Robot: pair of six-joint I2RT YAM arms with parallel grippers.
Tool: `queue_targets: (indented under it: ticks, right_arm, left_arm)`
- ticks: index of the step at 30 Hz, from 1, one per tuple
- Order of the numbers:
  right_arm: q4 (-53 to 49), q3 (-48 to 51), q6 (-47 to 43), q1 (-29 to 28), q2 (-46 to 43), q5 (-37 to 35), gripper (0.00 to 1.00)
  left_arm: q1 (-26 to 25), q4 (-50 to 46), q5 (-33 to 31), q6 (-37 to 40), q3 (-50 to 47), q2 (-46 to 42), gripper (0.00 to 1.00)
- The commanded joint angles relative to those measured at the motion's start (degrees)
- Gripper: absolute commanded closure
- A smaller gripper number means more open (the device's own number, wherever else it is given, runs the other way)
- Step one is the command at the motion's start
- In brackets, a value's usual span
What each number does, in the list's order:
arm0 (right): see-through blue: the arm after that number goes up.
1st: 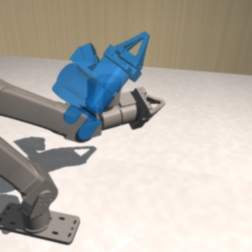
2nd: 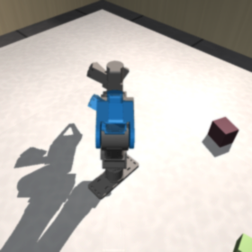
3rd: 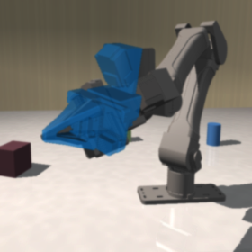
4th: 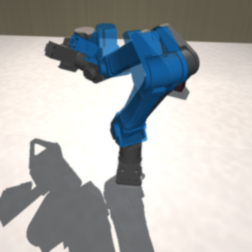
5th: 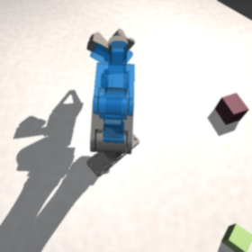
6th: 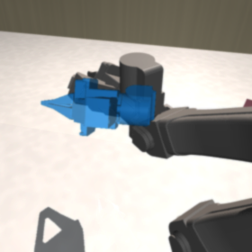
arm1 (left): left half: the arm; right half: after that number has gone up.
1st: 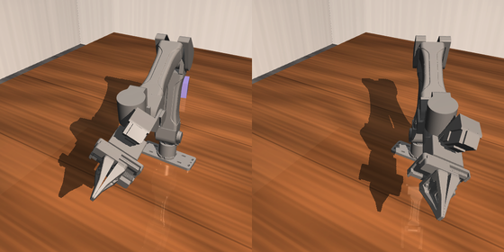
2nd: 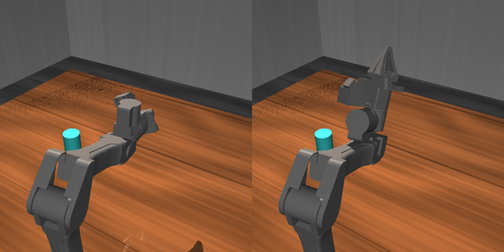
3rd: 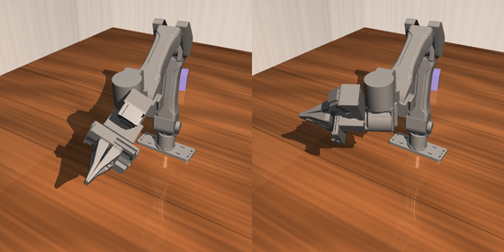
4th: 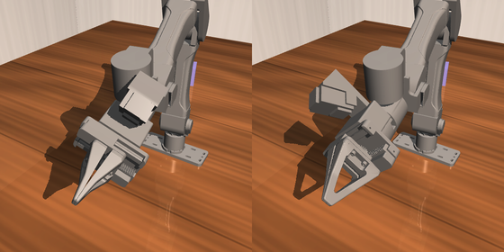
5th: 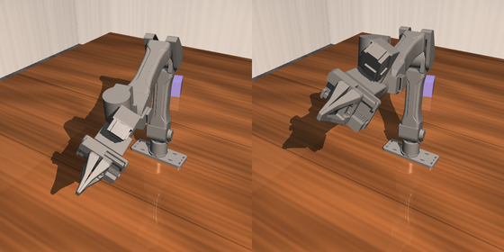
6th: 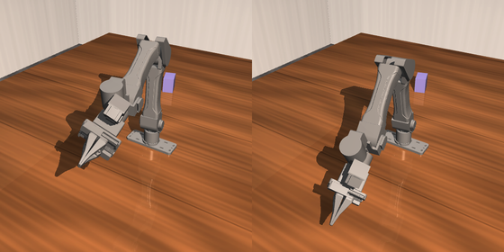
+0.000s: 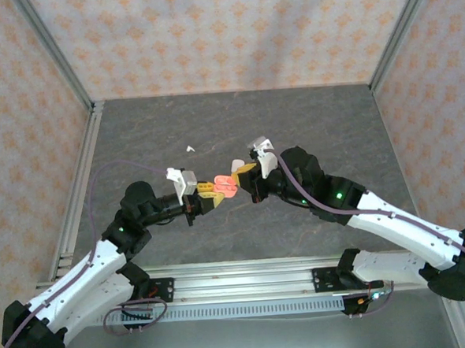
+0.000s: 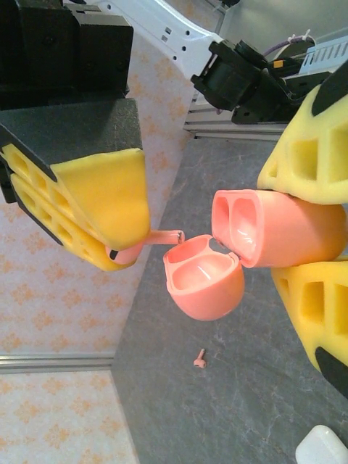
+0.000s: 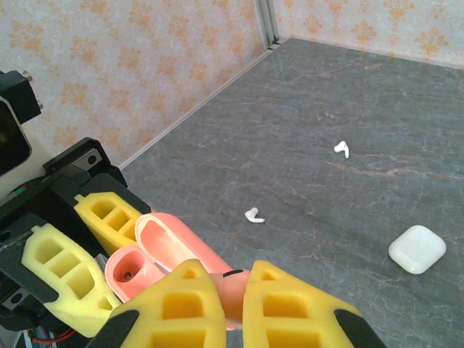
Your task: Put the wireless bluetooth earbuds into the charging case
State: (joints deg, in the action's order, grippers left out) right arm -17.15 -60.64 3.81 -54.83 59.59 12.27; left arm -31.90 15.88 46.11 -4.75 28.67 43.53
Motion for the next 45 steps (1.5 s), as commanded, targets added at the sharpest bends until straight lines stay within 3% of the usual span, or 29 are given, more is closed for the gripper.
queue_targets:
  ticks: [1,14,26,39,45]
  right_arm:
    - [-0.1,-2.4,-2.6,-0.2,-1.1,1.7,1.0]
    - [0.0,-1.7,-4.2,-0.3,-0.1,5.5,1.0]
    - [-6.2,-4.3,-7.8,-0.3,0.9,5.2,1.0]
    - [-11.1,-8.2,-9.4,-0.4,5.0,10.9,1.0]
    - [-11.9,-8.9,-8.5,-0.4,5.9,12.0,0.9]
  left_arm:
    - [-0.2,0.8,0.8,-1.0,2.1,-1.3,1.0]
    - [-0.2,1.6,0.1,-2.4,2.8,-1.8,1.0]
    - [-0.2,-0.2,0.9,-2.4,5.1,-1.7,1.0]
    - [-0.2,-1.0,0.8,-2.1,6.3,-0.8,1.0]
    - [-0.2,-0.8,0.7,-2.2,6.3,-0.5,1.0]
